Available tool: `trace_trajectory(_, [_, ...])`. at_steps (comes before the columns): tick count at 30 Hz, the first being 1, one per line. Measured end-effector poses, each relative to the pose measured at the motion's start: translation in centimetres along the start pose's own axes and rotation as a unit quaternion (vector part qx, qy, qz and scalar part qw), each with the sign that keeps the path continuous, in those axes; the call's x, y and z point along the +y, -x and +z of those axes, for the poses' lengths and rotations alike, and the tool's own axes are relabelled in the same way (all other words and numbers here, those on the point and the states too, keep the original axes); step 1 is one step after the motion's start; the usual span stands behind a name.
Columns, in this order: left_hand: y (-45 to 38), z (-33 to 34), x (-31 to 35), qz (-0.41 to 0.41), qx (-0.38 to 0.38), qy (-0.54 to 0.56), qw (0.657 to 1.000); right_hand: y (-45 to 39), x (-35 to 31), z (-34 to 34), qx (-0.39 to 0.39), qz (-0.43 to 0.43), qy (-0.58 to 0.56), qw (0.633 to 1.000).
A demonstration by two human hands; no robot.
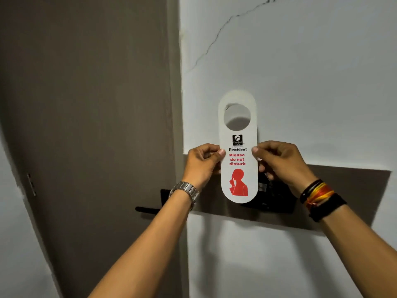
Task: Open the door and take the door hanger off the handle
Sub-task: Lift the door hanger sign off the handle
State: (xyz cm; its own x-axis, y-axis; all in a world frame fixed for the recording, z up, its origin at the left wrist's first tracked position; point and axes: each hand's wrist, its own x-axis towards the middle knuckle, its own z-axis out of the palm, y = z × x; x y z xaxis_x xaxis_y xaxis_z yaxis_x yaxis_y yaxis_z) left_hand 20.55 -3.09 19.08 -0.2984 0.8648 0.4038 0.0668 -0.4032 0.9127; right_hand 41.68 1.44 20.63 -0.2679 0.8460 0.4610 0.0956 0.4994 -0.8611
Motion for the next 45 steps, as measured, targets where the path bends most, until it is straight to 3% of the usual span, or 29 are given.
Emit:
trace_trajectory(9, [6.3,12.3,-6.1,-0.071,-0.106,-0.004,0.992,8.8,7.1,-10.7,0.077,0.105,-0.015,0.991])
trace_trajectory(17, [12.6,30.4,-11.4,-0.109,-0.228,-0.051,0.966,19.3,14.1,-27.6,0.184,0.189,-0.017,0.965])
trace_trajectory(26, [24.9,50.3,-20.8,-0.159,-0.297,-0.064,0.94,33.8,23.2,-44.2,0.254,0.313,-0.007,0.915])
trace_trajectory(32, [32.5,59.7,-26.0,-0.193,-0.354,-0.086,0.911,42.2,28.5,-51.3,0.34,0.404,-0.03,0.849])
trace_trajectory(37, [36.2,67.0,-29.5,-0.3,-0.381,-0.111,0.868,46.9,33.1,-56.5,0.378,0.477,-0.022,0.793])
trace_trajectory(40, [37.4,70.6,-31.3,-0.356,-0.364,-0.138,0.85,48.0,36.3,-58.6,0.387,0.521,-0.023,0.76])
trace_trajectory(45, [38.2,74.0,-33.7,-0.391,-0.323,-0.153,0.848,47.5,41.7,-60.9,0.393,0.578,-0.019,0.715])
